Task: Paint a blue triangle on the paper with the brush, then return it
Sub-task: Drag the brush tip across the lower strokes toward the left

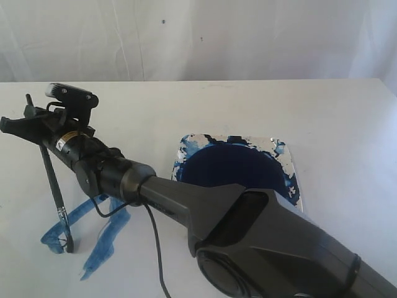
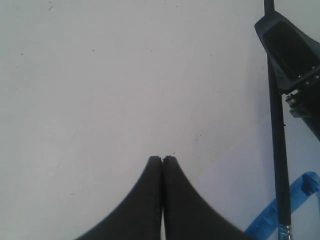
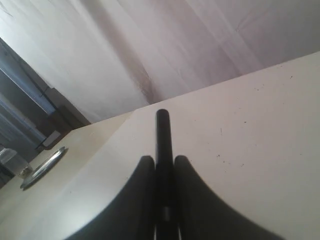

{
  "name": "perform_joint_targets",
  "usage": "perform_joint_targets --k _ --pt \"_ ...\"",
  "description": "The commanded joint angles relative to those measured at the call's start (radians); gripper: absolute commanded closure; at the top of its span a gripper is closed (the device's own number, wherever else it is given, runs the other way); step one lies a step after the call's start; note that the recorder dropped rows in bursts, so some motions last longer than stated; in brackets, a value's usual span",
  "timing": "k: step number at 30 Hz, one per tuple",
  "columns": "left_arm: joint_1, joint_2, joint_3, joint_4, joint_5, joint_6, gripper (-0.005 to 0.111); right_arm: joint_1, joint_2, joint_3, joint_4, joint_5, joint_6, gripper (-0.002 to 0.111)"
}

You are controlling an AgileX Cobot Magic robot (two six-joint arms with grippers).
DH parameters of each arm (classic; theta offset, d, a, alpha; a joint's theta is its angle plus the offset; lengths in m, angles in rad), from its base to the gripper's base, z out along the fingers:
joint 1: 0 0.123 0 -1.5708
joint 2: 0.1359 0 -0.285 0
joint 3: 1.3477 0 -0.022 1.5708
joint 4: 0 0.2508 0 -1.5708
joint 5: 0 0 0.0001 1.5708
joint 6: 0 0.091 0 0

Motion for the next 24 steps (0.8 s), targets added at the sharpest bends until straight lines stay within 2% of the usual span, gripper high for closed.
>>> perform_joint_targets --k 1,12,18,20,24 --pt "-0.005 -0.009 -0.003 -0.012 0.013 0.002 0.107 -0.004 -0.012 -0.003 -0.012 0.012 -0.014 0.108" --pt "-0.005 -0.009 -0.003 -0.022 0.013 0.002 0.107 -0.004 -0.014 -0.003 -0.071 0.159 -0.030 0.108" --pt "-0.005 -0.009 -0.003 -0.051 0.013 0.021 0.107 -0.004 -0.020 -0.003 -0.092 0.330 -0.089 0.108" --pt "-0.005 -0.009 -0.003 -0.051 0.013 0.025 0.107 -0.004 -0.020 -0.003 -0.089 0.279 -0.089 0.108" --pt "-0.005 -0.009 -0.003 -0.056 0.013 0.028 0.107 0.004 -0.003 -0.003 -0.086 0.063 -0.077 0.108"
